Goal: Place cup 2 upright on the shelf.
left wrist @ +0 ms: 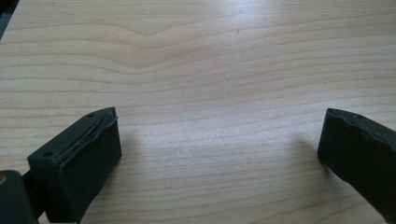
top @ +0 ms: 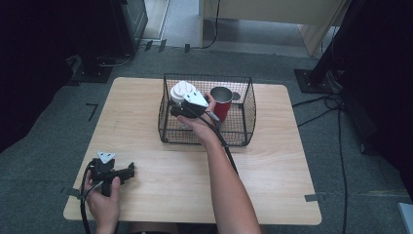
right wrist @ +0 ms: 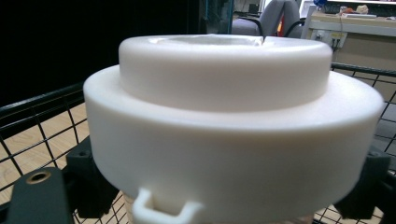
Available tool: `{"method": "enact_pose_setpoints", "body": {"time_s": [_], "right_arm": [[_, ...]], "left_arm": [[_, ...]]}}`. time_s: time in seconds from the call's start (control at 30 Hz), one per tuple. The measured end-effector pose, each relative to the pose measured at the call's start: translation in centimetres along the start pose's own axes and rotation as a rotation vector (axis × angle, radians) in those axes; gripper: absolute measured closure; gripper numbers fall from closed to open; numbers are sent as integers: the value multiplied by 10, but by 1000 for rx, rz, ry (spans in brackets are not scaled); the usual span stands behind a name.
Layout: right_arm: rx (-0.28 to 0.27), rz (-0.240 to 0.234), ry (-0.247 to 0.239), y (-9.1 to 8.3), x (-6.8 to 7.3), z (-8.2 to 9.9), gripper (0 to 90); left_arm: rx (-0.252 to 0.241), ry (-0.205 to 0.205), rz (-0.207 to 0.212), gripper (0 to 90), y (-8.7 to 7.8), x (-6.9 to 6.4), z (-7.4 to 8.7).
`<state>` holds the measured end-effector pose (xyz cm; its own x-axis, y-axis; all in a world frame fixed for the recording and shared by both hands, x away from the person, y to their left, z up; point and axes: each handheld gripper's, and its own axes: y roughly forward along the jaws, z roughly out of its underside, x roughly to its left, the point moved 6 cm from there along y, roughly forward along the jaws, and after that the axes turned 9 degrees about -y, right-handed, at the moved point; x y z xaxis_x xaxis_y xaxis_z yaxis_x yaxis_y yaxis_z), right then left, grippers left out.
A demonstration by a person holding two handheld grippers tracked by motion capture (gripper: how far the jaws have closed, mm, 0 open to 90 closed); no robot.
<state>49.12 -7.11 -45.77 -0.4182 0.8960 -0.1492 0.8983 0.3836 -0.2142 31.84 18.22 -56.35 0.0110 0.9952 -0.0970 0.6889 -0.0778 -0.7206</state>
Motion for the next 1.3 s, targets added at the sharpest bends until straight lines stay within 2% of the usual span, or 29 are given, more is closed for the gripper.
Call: {"method": "enact_pose_setpoints", "body": {"time_s": [0.37,0.53,0.8,1.23,1.3], "right_arm": [[-27,-28,-19,-5,-2,-2,5],[-50,-37,-37,-7,-5,-6,4],[-84,-44,-36,-11,-7,-14,4],[-128,-33,-39,-22,-13,-34,0],[-137,-20,-33,-26,-18,-38,0]], "left_arm": [[0,-1,1,0,0,0,0],[1,-1,0,0,0,0,0],[1,-1,0,0,0,0,0],[1,1,0,0,0,0,0],[1,1,0,0,0,0,0]]}}
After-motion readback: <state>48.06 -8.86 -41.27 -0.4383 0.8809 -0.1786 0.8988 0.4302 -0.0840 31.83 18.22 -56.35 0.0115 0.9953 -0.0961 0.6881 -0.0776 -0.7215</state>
